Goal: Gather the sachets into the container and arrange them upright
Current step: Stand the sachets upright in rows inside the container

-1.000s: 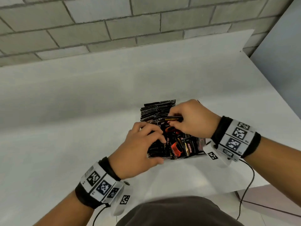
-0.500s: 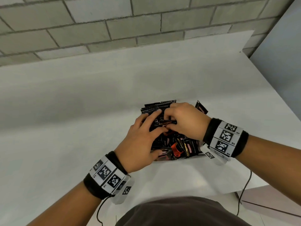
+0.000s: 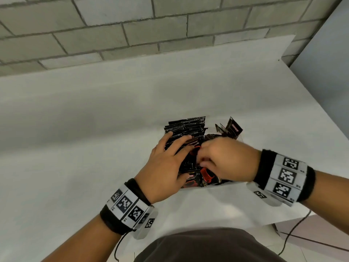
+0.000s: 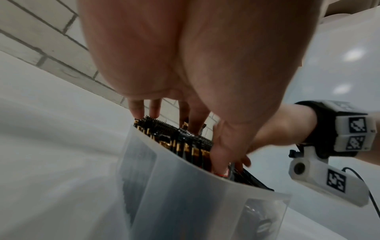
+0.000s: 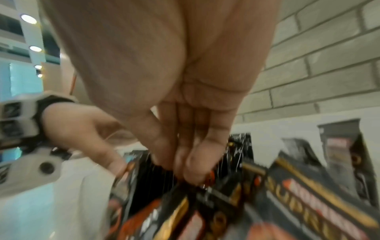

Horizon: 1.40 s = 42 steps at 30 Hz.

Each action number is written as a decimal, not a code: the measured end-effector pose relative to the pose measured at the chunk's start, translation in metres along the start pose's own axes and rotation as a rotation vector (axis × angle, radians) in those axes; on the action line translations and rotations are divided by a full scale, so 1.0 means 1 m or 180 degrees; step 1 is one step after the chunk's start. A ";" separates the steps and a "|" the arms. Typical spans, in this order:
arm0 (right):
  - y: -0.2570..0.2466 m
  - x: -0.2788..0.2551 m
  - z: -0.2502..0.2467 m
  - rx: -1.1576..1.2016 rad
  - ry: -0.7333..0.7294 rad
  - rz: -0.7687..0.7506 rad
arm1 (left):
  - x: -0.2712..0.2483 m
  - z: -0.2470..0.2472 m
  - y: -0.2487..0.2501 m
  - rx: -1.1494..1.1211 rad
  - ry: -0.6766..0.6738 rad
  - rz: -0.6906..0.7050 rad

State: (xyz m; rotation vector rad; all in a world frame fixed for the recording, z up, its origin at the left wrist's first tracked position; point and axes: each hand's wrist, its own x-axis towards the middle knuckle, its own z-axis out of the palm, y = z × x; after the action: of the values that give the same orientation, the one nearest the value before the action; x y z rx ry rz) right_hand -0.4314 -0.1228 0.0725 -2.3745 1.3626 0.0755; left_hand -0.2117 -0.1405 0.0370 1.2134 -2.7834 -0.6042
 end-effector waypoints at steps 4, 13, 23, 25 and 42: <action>0.002 0.001 0.025 -0.0551 -0.0763 0.0115 | -0.001 0.003 0.000 -0.0028 0.0017 -0.0016; 0.006 -0.001 0.024 -0.0809 -0.0879 0.0107 | -0.003 0.003 -0.001 -0.0072 -0.0001 -0.0083; 0.008 0.001 0.028 -0.0622 -0.0715 0.0356 | -0.001 0.008 -0.003 -0.0117 0.0049 0.0012; 0.009 0.002 0.025 -0.0504 -0.0703 0.0359 | -0.001 0.009 -0.005 -0.0121 0.0047 0.0033; 0.016 0.014 -0.003 0.0839 0.0957 0.0726 | -0.015 -0.009 0.011 -0.0290 0.0489 0.0324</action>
State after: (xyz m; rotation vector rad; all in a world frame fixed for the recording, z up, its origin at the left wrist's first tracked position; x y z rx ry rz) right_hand -0.4376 -0.1423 0.0668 -2.0631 1.6615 -0.3889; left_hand -0.2073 -0.1259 0.0508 1.0468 -2.6408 -0.5955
